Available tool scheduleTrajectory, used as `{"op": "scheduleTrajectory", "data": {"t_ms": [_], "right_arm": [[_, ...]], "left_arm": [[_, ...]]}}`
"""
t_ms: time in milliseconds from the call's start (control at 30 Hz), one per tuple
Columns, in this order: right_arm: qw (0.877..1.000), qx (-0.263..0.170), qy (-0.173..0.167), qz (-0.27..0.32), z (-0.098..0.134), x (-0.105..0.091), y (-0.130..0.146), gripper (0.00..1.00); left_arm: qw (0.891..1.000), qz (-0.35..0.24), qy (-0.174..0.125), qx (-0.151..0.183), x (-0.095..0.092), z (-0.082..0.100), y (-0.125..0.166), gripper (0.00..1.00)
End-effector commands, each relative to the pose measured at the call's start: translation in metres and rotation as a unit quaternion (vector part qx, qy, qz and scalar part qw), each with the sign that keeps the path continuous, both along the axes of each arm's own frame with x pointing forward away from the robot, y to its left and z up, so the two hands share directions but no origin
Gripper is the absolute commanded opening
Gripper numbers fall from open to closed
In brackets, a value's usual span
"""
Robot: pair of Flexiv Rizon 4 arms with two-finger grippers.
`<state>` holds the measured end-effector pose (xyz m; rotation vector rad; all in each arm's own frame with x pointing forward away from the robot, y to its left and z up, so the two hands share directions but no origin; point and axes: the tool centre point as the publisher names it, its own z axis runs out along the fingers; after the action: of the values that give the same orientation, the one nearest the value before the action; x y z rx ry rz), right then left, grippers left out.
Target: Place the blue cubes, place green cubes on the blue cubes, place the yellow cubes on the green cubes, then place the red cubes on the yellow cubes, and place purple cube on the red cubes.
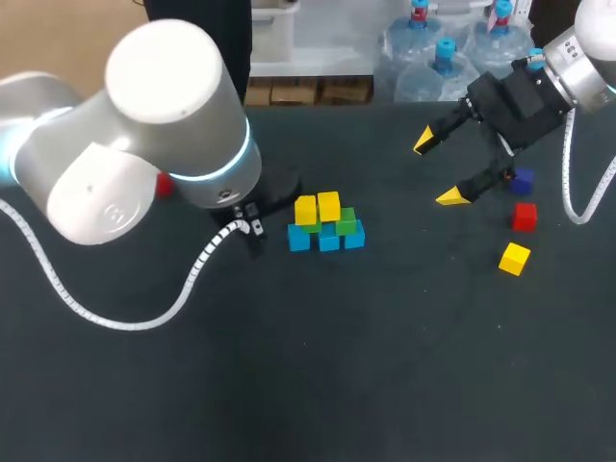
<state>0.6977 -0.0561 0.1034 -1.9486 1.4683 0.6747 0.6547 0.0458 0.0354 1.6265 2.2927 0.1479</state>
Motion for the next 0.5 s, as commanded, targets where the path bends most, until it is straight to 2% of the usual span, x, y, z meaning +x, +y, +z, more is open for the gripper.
{"op": "scheduleTrajectory", "data": {"t_ms": [33, 233, 300, 333, 400, 467, 500], "right_arm": [[1.0, 0.001, -0.001, 0.0, -0.0003, -0.0001, 0.0001, 1.0], [1.0, 0.001, -0.001, 0.0, -0.0003, -0.0001, 0.0001, 1.0], [1.0, 0.001, -0.001, 0.0, -0.0003, -0.0001, 0.0001, 1.0], [1.0, 0.001, -0.001, 0.0, -0.0003, -0.0001, 0.0001, 1.0], [1.0, 0.001, -0.001, 0.0, -0.0003, -0.0001, 0.0001, 1.0], [1.0, 0.001, -0.001, 0.0, -0.0003, -0.0001, 0.0001, 1.0], [1.0, 0.001, -0.001, 0.0, -0.0003, -0.0001, 0.0001, 1.0]], "left_arm": [[1.0, -0.003, 0.0, -0.006, 0.0007, -0.002, 0.0011, 0.0], [1.0, -0.012, 0.004, -0.014, 0.0043, -0.0021, -0.0006, 0.0], [1.0, -0.013, 0.004, -0.019, 0.0046, -0.0022, -0.0009, 0.26], [1.0, -0.013, 0.004, -0.019, 0.0046, -0.0022, -0.0009, 0.31], [1.0, -0.013, 0.004, -0.019, 0.0046, -0.0022, -0.0009, 0.47], [1.0, -0.013, 0.004, -0.019, 0.0046, -0.0022, -0.0009, 0.88], [1.0, -0.013, 0.004, -0.019, 0.0046, -0.0022, -0.0009, 1.0]]}}
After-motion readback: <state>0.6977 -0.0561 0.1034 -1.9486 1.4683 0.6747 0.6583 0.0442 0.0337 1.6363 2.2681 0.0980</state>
